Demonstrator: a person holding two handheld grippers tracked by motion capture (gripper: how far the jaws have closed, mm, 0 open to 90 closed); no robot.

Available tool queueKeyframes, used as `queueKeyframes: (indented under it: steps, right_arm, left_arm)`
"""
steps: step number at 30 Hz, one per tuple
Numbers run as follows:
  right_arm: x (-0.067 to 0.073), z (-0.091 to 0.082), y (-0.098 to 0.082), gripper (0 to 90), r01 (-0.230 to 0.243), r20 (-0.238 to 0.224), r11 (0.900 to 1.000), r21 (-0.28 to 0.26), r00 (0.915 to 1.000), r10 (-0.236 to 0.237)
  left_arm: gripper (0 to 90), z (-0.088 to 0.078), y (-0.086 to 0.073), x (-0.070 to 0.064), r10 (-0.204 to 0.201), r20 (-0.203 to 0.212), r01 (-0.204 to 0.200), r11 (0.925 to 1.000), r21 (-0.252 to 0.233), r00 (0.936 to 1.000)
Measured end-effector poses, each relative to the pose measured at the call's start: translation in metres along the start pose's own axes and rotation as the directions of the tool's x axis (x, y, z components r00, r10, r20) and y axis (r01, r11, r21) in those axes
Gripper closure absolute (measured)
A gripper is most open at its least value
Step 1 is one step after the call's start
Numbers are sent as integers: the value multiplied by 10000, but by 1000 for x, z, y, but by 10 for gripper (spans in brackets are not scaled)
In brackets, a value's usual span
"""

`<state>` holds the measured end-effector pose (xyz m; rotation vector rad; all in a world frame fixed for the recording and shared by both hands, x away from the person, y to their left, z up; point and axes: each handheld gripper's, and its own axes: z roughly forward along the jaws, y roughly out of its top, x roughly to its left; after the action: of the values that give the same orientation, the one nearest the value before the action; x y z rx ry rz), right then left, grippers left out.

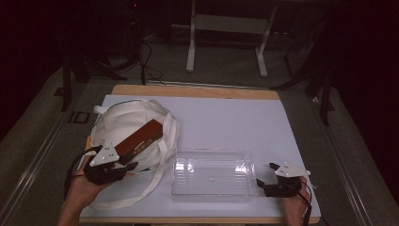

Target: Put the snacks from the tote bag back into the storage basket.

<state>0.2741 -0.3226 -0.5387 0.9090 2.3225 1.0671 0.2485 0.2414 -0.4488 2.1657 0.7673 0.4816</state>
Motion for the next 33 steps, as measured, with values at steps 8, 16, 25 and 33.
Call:
queueKeyframes:
  steps: [8, 16, 25, 33]
  right_arm:
    - [0, 0, 0, 148, -26, -10, 10000, 26, 10000, 26]
    - [0, 0, 0, 148, 12, -22, 10000, 34, 10000, -12]
    - [0, 0, 0, 148, 17, -20, 10000, 48, 10000, -17]
    - [0, 0, 0, 148, 3, -16, 10000, 29, 10000, -3]
  left_arm:
    - [576, 7, 4, 9, -8, -5, 8, 9995, 318, 10000]
    - [499, 11, 5, 18, -149, -157, 159, 9980, 611, 9998]
    - [452, 13, 5, 25, -228, -366, 261, 9953, 933, 9991]
    - [421, 14, 5, 32, -270, -625, 344, 9921, 1205, 9977]
